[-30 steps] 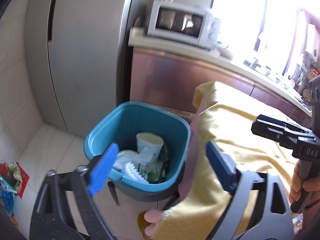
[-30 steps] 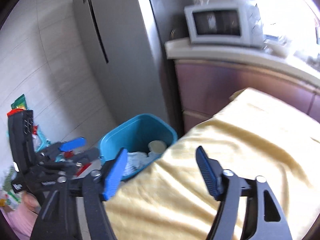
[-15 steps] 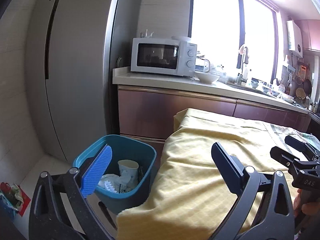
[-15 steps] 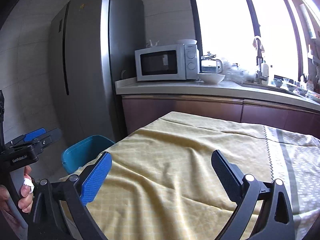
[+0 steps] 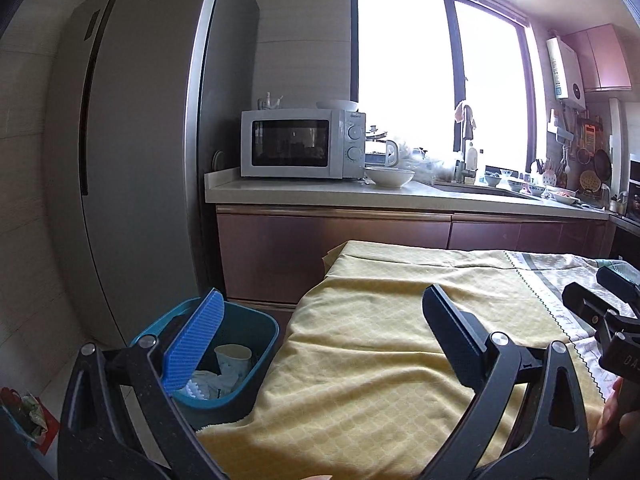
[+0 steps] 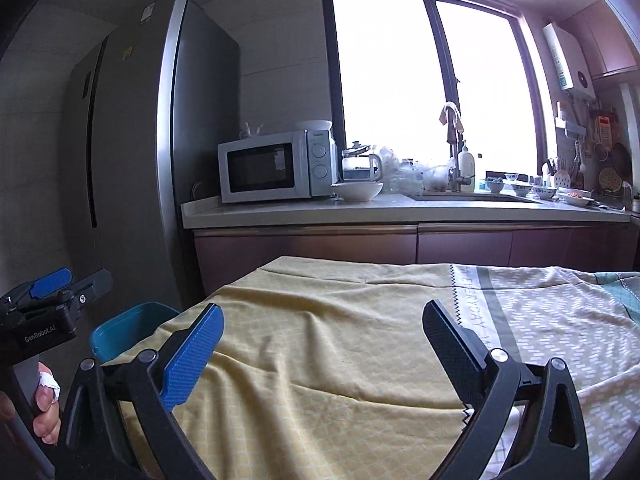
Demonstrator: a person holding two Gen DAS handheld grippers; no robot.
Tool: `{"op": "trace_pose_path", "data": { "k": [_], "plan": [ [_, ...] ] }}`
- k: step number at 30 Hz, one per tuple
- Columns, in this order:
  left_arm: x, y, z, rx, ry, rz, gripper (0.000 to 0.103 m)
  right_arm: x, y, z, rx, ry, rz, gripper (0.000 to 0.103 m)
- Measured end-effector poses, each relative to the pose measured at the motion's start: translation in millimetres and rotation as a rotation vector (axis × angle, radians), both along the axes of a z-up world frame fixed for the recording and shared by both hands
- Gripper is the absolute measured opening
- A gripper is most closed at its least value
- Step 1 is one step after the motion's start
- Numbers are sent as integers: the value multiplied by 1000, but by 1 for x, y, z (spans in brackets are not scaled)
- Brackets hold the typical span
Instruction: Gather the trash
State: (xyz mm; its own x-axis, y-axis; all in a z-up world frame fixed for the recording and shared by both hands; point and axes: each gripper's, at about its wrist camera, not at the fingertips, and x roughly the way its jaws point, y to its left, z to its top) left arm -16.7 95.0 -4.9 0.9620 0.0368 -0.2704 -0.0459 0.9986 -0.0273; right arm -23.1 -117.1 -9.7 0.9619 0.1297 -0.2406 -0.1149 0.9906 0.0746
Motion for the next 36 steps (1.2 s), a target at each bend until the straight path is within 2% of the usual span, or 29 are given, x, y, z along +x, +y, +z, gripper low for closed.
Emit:
{"op": "trace_pose_path", "data": {
  "k": [7, 36],
  "plan": [
    [-1, -7, 1, 3, -14, -17, 98, -8, -7, 2, 4, -23, -18, 96],
    [-7, -18, 2, 32, -65, -38, 98, -6, -21, 0, 37, 6, -30, 96]
  ]
}}
